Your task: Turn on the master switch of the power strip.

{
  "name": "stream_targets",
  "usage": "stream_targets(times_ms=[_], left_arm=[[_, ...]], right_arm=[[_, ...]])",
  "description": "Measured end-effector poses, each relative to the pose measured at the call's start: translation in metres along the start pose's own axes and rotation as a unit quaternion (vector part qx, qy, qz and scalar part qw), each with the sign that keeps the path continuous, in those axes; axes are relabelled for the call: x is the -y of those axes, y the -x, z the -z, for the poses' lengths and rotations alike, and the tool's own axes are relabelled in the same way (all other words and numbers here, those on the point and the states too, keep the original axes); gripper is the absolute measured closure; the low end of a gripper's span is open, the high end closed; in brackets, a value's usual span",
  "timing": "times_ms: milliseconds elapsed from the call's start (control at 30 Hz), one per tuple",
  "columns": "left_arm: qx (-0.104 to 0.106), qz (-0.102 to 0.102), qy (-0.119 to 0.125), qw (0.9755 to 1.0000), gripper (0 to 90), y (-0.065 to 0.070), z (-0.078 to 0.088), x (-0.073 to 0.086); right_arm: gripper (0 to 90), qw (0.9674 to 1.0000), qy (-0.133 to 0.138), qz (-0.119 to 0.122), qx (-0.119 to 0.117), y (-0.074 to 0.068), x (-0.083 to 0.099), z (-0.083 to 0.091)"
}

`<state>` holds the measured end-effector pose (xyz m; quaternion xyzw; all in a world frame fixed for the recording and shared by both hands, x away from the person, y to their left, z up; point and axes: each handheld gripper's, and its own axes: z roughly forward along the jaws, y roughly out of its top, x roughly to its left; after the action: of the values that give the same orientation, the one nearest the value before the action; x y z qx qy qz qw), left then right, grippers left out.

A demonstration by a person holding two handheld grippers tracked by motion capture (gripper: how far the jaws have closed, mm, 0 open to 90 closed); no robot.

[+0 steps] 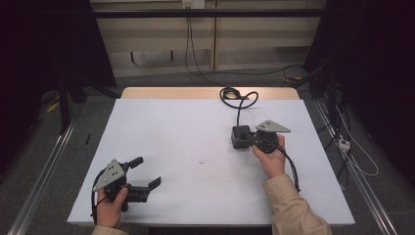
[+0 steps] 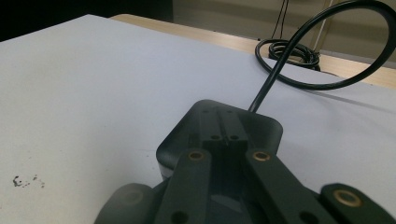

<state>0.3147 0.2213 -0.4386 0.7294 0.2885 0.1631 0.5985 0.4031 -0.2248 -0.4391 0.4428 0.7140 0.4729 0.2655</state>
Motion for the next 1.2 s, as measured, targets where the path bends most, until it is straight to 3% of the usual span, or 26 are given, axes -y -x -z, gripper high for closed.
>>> stream_targets(times_ms=[1200], left_arm=[[0.0,0.002,0.001,1.0,2.4,0.001,-0.0004,0.0007]], right_arm=[[90.0,1.0,-0.003,0.006,0.005,-0.0016,0.0003,-0.0003]])
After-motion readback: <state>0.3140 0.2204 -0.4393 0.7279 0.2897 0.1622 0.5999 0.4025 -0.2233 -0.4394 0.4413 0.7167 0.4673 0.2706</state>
